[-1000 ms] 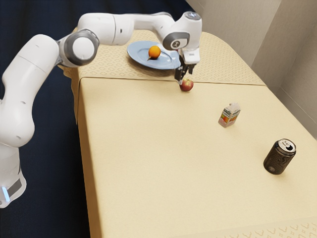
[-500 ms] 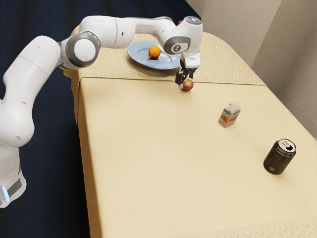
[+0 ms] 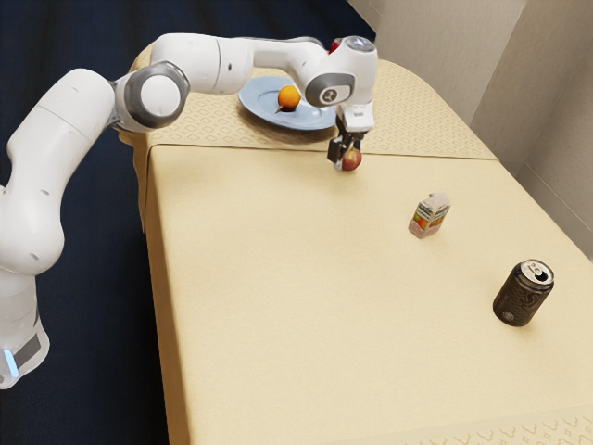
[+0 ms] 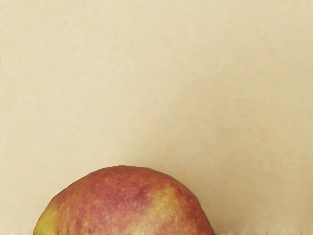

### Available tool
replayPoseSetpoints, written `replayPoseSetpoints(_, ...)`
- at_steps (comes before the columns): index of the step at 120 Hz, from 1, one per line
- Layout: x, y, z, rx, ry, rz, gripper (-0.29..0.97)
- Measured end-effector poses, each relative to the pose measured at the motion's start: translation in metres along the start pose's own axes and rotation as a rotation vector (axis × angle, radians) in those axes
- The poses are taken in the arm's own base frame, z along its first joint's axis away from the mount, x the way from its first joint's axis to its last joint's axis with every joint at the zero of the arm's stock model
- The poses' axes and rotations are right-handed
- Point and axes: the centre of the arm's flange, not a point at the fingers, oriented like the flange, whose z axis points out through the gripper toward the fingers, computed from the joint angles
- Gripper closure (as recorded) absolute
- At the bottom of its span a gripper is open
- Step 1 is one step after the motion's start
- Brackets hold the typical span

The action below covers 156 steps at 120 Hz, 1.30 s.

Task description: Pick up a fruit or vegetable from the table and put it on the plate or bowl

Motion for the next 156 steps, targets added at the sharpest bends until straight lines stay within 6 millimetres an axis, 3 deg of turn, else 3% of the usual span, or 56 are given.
replayPoseSetpoints(53,0.003,-0.001,0.003,0.016,0.015,-0.002,0.01)
replayPoseSetpoints(84,0.004,-0.002,0.005,0.023,0.024,-0.005,0.30)
replayPoseSetpoints(129,0.004,-0.003,0.004,0.034,0.029,-0.016,0.32)
replayPoseSetpoints(140,-0.001,-0.006,-0.005,0.044,0.027,-0.024,0.32)
replayPoseSetpoints(156,-0.022,-0.016,-0.041,0.087,0.012,-0.049,0.34)
